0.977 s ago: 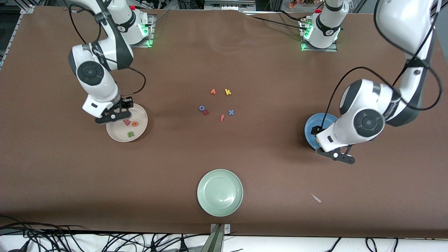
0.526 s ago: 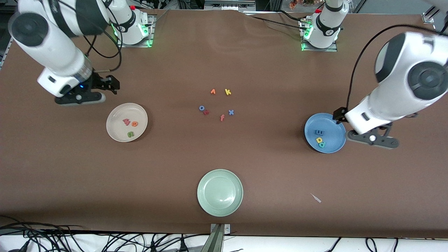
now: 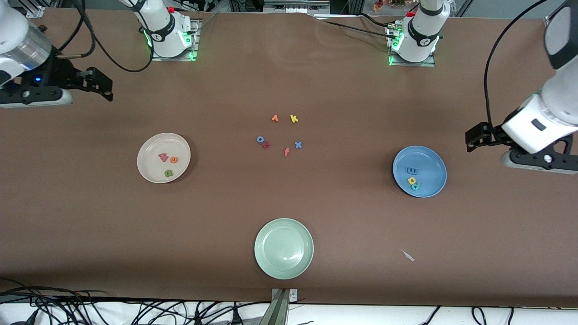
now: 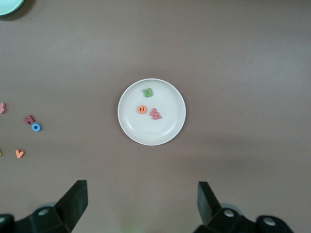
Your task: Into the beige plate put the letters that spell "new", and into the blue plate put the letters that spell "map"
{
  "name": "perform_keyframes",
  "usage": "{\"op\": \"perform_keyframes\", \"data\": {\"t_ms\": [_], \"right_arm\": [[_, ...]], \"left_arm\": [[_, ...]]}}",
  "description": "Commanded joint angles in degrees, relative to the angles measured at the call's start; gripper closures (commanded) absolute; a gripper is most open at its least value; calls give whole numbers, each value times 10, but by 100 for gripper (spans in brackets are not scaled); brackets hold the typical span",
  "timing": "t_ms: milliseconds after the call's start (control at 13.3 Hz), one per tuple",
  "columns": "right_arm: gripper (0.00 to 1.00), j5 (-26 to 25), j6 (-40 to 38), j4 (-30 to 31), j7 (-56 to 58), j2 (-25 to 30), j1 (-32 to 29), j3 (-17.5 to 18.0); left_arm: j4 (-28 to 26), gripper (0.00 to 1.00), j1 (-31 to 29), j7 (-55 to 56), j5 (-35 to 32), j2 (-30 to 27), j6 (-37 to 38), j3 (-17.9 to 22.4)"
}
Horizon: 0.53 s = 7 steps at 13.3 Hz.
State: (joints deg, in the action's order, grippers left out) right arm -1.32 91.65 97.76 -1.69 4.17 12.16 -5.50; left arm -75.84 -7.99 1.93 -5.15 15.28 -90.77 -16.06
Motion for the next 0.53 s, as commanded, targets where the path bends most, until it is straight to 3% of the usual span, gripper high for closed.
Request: {"op": "perform_keyframes", "data": {"t_ms": [0,225,451], "right_arm": [[0,10,-14,-19,7,-13,25,-20],[0,6,-21,-34,4,-21,34,-16],[0,4,-29,-35,2,-21,34,-16]], "left_arm": [[-125,0,42,-5,62,-95,-66,72],[-194,0,92,0,60,-172,-43,102],[-213,0,106,0,62,-190,-8,119]]}}
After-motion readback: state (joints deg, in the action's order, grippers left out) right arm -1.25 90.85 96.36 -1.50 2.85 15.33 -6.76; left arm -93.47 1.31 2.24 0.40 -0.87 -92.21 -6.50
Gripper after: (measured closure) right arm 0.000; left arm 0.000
